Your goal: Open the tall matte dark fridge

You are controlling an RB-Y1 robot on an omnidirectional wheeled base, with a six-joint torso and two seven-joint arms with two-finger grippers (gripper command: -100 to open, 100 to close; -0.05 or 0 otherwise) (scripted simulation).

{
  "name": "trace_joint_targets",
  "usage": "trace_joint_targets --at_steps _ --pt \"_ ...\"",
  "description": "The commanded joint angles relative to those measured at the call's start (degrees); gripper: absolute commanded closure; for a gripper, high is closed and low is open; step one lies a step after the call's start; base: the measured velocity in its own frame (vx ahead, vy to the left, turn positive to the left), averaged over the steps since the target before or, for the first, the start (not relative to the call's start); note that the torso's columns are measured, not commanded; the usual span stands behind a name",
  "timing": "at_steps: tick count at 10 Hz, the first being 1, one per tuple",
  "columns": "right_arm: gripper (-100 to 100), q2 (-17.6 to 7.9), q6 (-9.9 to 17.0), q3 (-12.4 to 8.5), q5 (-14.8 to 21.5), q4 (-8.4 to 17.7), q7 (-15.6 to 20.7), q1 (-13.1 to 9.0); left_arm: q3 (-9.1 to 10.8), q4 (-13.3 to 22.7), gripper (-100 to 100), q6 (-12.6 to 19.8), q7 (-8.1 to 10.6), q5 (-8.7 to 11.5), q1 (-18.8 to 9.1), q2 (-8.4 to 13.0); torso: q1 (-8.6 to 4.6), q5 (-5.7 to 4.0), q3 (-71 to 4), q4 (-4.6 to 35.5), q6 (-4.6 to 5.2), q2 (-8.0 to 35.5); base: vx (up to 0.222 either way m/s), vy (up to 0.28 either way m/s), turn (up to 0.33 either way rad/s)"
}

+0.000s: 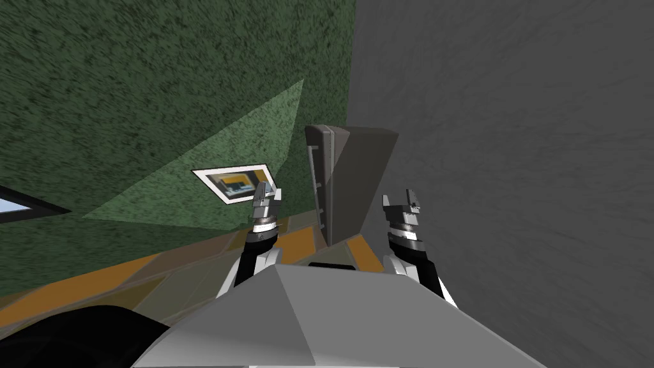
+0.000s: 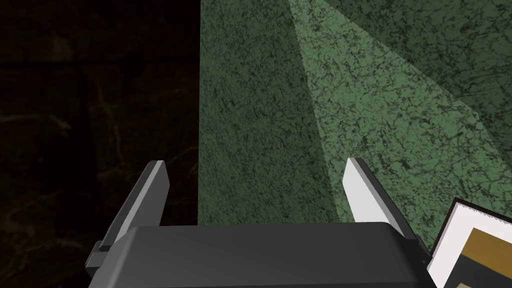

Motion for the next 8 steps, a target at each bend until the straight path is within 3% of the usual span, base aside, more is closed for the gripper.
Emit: trace_joint_targets --at_steps 1,8 --pt "0 0.0 0.0 0.0 0.0 0.0 0.0 0.0 0.0 0.0 0 0.0 0.0 0.0 0.0 0.0 0.0 0.0 -4.67 2.35 0.0 2.32 0.0 0.0 0.0" --pt "0 0.0 -0.01 0.0 0.0 -0.02 0.0 0.0 0.0 -0.02 0 -0.01 0.0 0.0 0.0 0.0 0.0 0.0 -62.27 31.14 0.0 31.16 0.0 0.0 0.0"
